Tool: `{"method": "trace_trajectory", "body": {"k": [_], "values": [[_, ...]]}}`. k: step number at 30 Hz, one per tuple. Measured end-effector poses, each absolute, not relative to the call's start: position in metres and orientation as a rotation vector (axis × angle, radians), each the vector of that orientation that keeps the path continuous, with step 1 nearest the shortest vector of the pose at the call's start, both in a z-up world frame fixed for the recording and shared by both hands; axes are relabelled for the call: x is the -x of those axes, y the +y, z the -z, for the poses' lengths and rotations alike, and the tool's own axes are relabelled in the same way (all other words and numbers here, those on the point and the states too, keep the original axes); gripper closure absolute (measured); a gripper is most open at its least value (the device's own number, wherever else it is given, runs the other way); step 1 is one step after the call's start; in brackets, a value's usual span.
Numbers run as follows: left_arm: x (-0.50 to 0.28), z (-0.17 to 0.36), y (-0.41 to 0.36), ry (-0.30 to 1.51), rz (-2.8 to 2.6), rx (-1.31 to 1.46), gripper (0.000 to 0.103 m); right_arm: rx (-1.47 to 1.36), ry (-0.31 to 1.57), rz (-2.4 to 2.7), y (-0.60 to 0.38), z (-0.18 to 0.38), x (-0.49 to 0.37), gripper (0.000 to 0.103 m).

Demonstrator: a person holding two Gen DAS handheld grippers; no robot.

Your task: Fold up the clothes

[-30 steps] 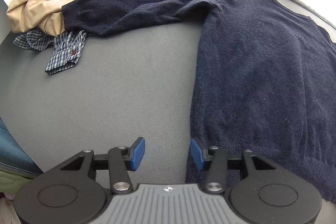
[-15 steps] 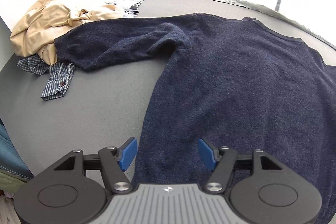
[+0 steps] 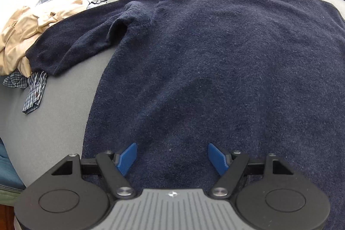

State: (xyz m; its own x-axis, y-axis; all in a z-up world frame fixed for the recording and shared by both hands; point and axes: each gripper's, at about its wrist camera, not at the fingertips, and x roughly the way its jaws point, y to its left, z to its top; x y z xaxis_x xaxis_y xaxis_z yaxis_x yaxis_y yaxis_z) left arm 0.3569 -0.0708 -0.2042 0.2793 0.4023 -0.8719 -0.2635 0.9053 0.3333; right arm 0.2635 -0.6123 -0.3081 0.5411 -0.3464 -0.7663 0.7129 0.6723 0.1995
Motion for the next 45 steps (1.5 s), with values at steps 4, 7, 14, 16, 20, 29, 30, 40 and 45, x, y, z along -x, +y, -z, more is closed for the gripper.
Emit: {"method": "trace_trajectory", "body": {"k": [4,7,14,16,20,29,30,40,45], "values": [[-0.358,0.206,-0.082,1.207,-0.449,-0.222,0.025,-0.291,0.786,0.606,-0.597,0.313,-0.283,0.069],[-0.358,0.206,-0.081,1.216,-0.459,-0.221,0.019,-0.061,0.811,0.569,-0.581,0.313,-0.291,0.096],[-0.352,0.211,-0.048,1.218,-0.506,-0.01,0.003,-0.047,0.831,0.687,-0.617,0.31,-0.28,0.095],[-0.348,0.214,-0.033,1.221,-0.518,0.087,0.0,0.022,0.853,0.676,-0.608,0.308,-0.28,0.088],[-0.342,0.214,-0.003,1.199,-0.496,0.304,0.0,0.007,0.862,0.702,-0.587,0.294,-0.265,0.05],[-0.313,0.214,-0.028,1.006,-0.521,0.246,0.0,-0.218,0.874,0.437,-0.505,0.281,-0.221,0.011],[-0.311,0.213,-0.028,1.003,-0.514,0.244,0.0,-0.216,0.884,0.399,-0.496,0.281,-0.22,0.006],[-0.289,0.206,-0.005,1.028,-0.323,0.277,0.0,-0.085,0.802,0.14,-0.388,0.264,-0.218,0.0],[-0.266,0.186,0.05,0.997,-0.202,0.416,0.0,-0.085,0.748,0.182,-0.337,0.254,-0.218,0.0]]}}
